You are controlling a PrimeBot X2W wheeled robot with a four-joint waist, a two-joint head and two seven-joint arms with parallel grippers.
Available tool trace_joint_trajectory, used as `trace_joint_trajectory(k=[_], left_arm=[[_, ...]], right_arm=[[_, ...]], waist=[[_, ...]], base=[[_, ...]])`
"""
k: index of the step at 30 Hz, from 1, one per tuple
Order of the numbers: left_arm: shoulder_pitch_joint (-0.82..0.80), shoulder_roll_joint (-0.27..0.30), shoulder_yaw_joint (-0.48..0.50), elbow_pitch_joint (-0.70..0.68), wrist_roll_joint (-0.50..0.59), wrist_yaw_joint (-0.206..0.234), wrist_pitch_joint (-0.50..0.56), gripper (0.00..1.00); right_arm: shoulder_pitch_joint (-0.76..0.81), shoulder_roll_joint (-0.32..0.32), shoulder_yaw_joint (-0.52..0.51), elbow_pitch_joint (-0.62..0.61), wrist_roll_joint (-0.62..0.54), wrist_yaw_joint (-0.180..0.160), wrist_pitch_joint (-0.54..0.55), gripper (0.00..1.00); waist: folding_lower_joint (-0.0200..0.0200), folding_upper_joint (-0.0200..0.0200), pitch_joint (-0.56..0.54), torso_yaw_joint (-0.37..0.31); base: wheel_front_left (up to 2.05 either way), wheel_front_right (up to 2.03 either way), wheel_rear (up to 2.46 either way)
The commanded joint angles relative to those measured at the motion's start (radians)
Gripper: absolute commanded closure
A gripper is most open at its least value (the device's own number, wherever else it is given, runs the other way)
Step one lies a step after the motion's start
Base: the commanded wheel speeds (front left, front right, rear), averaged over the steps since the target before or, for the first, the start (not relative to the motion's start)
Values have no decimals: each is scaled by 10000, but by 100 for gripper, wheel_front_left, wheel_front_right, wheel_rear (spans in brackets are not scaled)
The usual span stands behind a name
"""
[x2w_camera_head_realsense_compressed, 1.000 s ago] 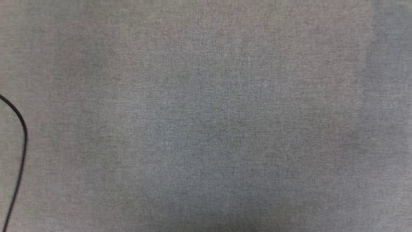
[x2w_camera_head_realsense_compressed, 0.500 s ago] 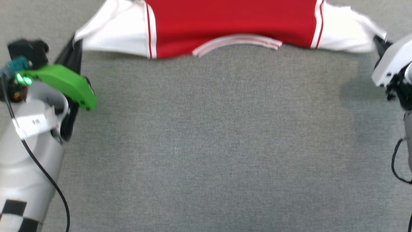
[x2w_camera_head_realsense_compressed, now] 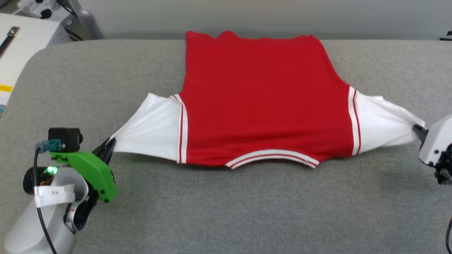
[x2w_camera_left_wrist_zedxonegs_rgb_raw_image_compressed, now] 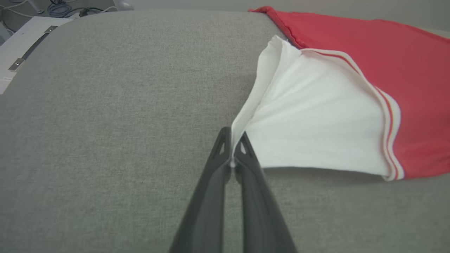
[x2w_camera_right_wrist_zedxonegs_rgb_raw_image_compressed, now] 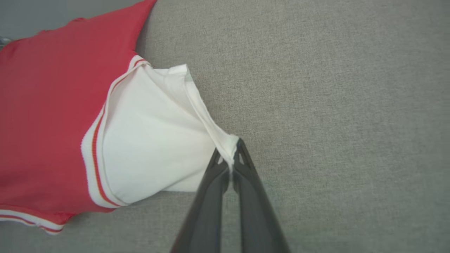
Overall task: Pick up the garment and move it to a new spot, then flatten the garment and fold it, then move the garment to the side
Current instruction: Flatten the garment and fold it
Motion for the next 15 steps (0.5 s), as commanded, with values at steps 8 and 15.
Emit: trace_joint_trajectory(k=[8,15], left_arm=[[2866,703,341,-2434,-1061,921,1002,100],[4398,1277,534,-4350,-1739,1621,2037,100]], right_arm=[[2774,-394,-1094,-2050,796,-88,2300,100],[4646,60,-2181,-4012,934,-88,4316,100]], waist=[[1,-1,-1112,90],[1,-1,-1100,117]], base=[[0,0,0],[0,0,0]])
